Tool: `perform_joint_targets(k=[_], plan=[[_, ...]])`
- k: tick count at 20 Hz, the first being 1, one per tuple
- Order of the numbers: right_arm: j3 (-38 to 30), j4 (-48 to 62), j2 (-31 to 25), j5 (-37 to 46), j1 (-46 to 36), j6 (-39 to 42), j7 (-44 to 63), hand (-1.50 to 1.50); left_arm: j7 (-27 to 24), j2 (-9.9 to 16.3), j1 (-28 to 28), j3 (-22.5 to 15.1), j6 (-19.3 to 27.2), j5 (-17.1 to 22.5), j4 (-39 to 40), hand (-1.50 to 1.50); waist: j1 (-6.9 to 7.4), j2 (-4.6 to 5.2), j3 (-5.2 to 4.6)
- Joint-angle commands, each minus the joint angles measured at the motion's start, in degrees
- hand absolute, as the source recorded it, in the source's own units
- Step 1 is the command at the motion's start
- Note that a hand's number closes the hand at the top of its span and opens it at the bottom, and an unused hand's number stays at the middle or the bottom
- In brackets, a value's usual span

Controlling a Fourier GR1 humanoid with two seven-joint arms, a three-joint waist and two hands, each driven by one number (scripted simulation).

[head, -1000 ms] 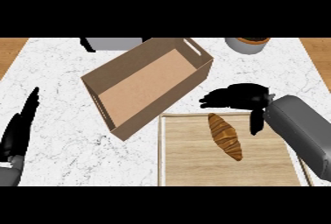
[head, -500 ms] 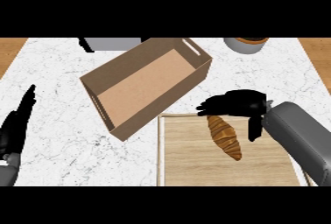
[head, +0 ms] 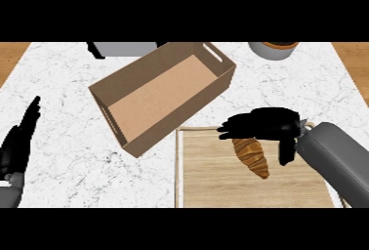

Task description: Pick the croissant from the tray and place it in the cardboard box

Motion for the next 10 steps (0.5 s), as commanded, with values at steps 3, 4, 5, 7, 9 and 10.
perform_joint_targets(k=[3,4,5,7,9,10], plan=[[0.3,3.3,2.3,5.3,0.0,3.4,0.1,-1.50,2.2,-1.1,-1.5,0.8,-1.0,-1.6,-1.3,0.00,0.42,0.18,0.04],[-0.7,-3.5,0.3,3.7,1.4,8.0,3.6,-1.50,0.7,-2.3,1.5,0.3,-0.1,-2.2,-2.6,0.00,0.13,0.00,0.01],[0.1,-2.2,1.4,5.5,2.9,5.3,3.5,-1.50,0.4,-2.0,-4.1,1.5,-1.0,-2.8,2.8,0.00,-0.16,0.12,0.01],[0.2,1.5,6.0,7.8,3.3,2.7,5.0,-1.50,-1.4,-2.0,0.8,2.3,-1.7,-2.4,0.6,0.00,0.46,0.13,0.03],[0.3,-3.1,6.4,8.6,4.8,5.1,7.8,-1.50,-1.1,-3.6,-1.0,2.2,-1.5,-3.4,2.9,0.00,0.00,0.07,0.01],[-2.7,-0.9,4.3,9.0,5.3,4.1,4.4,1.50,-0.6,-2.4,2.0,3.2,-3.3,-2.8,-2.1,0.00,0.26,0.06,0.03]])
